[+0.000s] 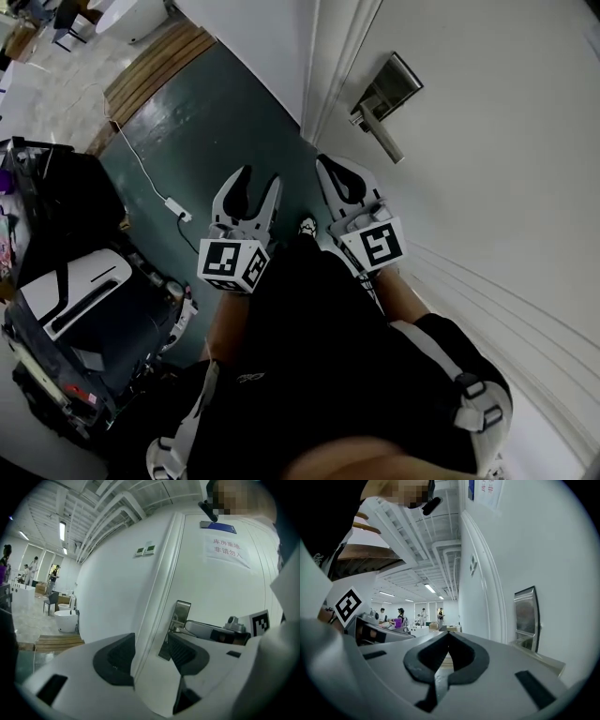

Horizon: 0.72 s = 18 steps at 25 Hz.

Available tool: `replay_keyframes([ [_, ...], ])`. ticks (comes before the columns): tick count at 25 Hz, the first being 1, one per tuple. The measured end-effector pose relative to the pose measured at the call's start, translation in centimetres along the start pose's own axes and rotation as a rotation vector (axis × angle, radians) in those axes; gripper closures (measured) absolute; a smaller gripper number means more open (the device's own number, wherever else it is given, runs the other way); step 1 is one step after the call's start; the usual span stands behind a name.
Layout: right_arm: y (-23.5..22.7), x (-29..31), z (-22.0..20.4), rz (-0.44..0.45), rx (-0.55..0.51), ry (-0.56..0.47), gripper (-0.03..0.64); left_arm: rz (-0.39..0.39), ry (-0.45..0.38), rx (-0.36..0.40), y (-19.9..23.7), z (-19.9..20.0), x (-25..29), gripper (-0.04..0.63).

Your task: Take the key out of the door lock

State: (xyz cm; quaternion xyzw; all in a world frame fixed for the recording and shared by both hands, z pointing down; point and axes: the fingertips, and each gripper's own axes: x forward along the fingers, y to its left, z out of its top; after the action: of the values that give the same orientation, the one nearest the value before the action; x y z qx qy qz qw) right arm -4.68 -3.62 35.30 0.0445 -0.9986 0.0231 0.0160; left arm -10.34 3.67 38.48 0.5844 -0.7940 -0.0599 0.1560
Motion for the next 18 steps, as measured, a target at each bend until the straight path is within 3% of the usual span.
replay_keyframes([
  [7, -2.5, -0.3, -0.6, -0.093, 0.012, 0.009, 0.609, -0.118, 0.033, -0.001, -1.3, -0.1, 4.1, 0.387],
  [18, -6.4, -0.1, -0.8, -0.35, 0.035, 0.034, 0.609, -0.353, 0.127, 0.027, -2.1, 0.2, 10.0, 0.387],
])
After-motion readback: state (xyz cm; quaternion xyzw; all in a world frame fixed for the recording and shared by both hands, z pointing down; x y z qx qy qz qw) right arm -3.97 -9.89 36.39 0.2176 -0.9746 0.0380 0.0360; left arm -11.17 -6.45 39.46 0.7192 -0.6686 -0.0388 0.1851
